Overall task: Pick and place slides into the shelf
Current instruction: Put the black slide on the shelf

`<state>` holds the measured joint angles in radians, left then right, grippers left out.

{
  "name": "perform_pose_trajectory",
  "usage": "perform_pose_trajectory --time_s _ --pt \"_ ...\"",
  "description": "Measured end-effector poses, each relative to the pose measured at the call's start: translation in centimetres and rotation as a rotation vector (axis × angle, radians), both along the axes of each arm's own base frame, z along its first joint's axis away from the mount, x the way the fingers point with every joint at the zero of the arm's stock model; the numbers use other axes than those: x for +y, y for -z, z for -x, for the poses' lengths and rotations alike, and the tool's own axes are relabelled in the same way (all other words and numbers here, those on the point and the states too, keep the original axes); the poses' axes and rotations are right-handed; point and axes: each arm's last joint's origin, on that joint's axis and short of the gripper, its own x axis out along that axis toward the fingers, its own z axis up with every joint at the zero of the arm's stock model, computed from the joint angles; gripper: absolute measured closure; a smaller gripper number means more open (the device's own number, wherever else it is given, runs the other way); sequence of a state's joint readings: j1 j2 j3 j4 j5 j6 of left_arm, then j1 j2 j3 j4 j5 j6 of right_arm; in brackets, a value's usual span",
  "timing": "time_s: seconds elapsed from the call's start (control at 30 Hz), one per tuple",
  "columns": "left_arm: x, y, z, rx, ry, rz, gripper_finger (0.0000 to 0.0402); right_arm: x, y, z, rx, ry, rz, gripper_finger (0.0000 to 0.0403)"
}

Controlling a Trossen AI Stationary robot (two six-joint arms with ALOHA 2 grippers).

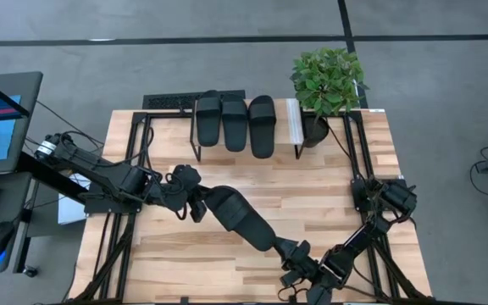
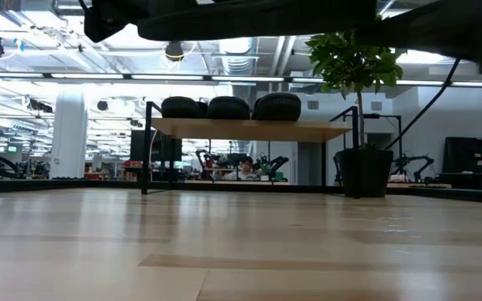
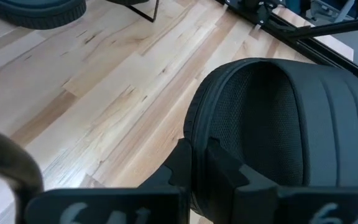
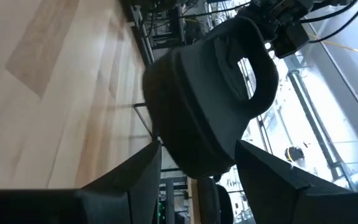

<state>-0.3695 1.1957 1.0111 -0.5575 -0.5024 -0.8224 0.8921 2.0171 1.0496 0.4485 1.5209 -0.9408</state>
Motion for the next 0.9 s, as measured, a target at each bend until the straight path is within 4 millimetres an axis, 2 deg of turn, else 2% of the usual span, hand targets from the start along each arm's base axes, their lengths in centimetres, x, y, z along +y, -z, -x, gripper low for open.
perform_pose_trajectory --time_s 0.37,0.47,0.57,0.73,0.9 --pt "0.0 0.0 0.0 -0.004 0.0 0.003 0.0395 -0.7 0.0 -0.9 0.032 0.001 0.018 0.0225" --pt "0.0 0.0 0.0 -0.001 -0.006 -0.004 0.0395 -0.8 -0.5 -1.5 0.019 0.015 0.001 0.0269" --pt "0.1 0.0 0.0 -0.001 -0.015 -0.012 0.0395 -0.9 -1.1 -2.3 0.008 0.011 -0.028 0.0345" --pt "0.2 0.0 0.1 -0.001 -0.031 -0.027 0.0392 -1.2 -1.8 -3.5 -0.03 0.03 -0.081 0.035" --pt "0.3 -0.3 0.1 -0.039 -0.06 -0.032 0.0342 -1.5 -1.9 -3.7 -0.047 0.052 -0.09 0.035"
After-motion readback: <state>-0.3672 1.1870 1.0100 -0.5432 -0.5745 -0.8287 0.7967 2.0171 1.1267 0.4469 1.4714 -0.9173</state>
